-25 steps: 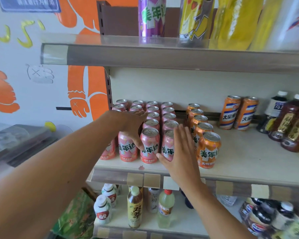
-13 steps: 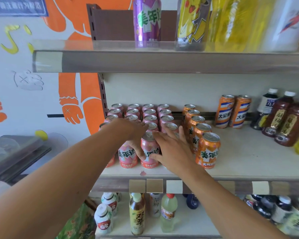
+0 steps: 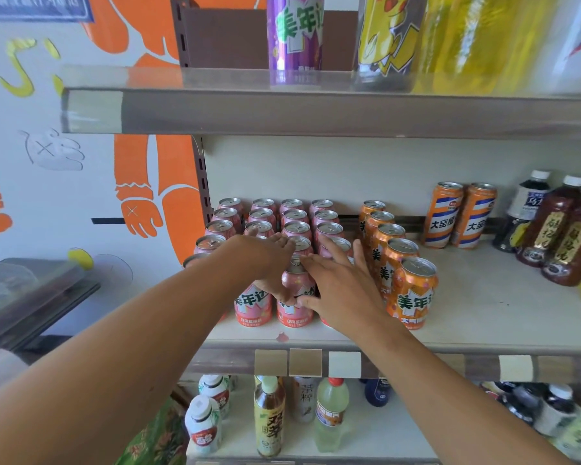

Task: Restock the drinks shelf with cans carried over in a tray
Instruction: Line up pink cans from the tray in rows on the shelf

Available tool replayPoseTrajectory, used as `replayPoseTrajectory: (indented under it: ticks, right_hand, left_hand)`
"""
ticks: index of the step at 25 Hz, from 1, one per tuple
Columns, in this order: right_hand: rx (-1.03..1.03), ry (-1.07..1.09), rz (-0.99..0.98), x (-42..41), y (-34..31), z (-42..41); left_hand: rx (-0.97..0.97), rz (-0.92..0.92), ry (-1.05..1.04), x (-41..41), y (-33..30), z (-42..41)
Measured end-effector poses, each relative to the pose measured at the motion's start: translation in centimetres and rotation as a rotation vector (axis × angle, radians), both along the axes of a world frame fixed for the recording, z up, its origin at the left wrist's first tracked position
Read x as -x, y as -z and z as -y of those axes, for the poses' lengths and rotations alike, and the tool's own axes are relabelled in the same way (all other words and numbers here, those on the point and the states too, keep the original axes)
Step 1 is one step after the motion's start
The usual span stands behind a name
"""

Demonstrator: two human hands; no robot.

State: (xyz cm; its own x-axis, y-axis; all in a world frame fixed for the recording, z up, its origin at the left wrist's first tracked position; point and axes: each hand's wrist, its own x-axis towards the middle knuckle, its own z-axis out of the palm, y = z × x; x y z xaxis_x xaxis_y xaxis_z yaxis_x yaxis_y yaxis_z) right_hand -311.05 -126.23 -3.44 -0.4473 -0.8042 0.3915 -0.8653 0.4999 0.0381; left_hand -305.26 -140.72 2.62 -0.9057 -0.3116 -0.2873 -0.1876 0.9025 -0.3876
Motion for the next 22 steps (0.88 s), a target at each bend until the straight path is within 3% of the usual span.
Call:
replayPoseTrajectory:
  ticks: [8, 11, 14, 22]
  right_hand:
    - [-0.034, -0.054, 0.0, 0.6, -0.1, -0.1]
    - [0.202, -0.131, 0.196, 1.5, -1.2, -0.4]
    - [0.376, -0.07, 0.434, 3.5, -3.7, 0.7]
    - [-0.011, 0.119, 0.374, 10.1, -6.2, 10.0]
  left_hand:
    - [0.029, 0.018, -0.005, 0.3, -0.1, -0.6]
    - [0.021, 0.01, -0.001, 0.2, -0.1, -0.6]
    - [0.023, 0.006, 0.01, 0.1, 0.0, -0.7]
    - [-0.026, -0.055, 0.044, 0.0, 0.8, 0.2]
